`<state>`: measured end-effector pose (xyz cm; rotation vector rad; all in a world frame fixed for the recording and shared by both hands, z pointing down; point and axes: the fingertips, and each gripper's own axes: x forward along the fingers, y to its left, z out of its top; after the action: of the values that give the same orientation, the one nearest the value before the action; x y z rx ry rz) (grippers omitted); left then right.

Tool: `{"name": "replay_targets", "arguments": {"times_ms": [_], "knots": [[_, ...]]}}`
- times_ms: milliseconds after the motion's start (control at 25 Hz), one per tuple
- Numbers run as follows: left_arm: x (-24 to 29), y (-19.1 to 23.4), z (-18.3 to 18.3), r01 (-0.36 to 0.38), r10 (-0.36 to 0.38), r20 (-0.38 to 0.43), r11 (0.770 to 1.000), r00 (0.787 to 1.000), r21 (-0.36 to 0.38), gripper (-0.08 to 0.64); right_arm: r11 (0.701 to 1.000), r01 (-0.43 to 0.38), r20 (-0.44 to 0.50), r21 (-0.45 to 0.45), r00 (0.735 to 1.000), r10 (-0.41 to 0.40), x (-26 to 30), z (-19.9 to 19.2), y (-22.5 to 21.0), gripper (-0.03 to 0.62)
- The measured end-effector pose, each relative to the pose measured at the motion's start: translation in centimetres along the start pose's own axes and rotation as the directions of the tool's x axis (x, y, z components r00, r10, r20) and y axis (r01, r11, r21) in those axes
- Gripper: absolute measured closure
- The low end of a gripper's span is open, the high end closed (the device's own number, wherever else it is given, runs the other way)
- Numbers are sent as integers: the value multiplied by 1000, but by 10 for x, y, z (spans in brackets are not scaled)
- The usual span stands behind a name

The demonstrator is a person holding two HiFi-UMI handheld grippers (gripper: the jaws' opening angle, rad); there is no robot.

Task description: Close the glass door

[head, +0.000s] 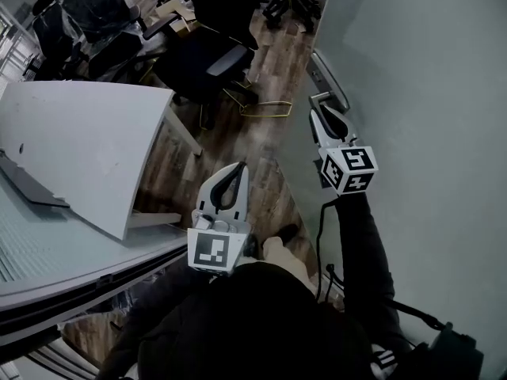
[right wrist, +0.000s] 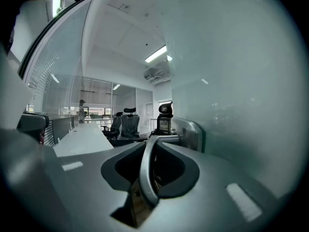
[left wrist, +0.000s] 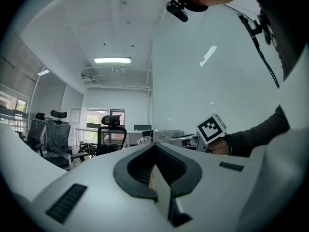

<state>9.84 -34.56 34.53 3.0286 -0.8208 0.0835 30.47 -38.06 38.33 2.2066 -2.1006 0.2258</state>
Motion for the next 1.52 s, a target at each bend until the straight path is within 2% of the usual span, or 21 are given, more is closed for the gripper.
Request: {"name": "replay_targets", "arguments": {"times_ms": [360, 800, 1080, 1320, 1520], "knots": [[-41, 24, 3, -46, 46, 27, 999, 999, 2, 563, 993, -118, 6, -9, 993, 118, -1, -4, 87, 525], [-79, 5, 8, -126, 125, 5, 992, 992, 28, 563, 970, -242, 2, -30, 970, 242, -24, -9, 175, 523], [-125, -10, 16, -254, 254, -2, 967, 967, 17, 563, 948, -317, -11, -38, 949, 317, -40, 1, 214, 525], [-173, -1, 1, -329, 330, -7, 944, 944, 33, 563, 934, -354, -15, -43, 935, 354, -48, -16, 257, 525], [-197, 2, -2, -358, 358, -13, 933, 934, 39, 563, 921, -387, -18, -49, 922, 387, -58, -19, 283, 525]]}}
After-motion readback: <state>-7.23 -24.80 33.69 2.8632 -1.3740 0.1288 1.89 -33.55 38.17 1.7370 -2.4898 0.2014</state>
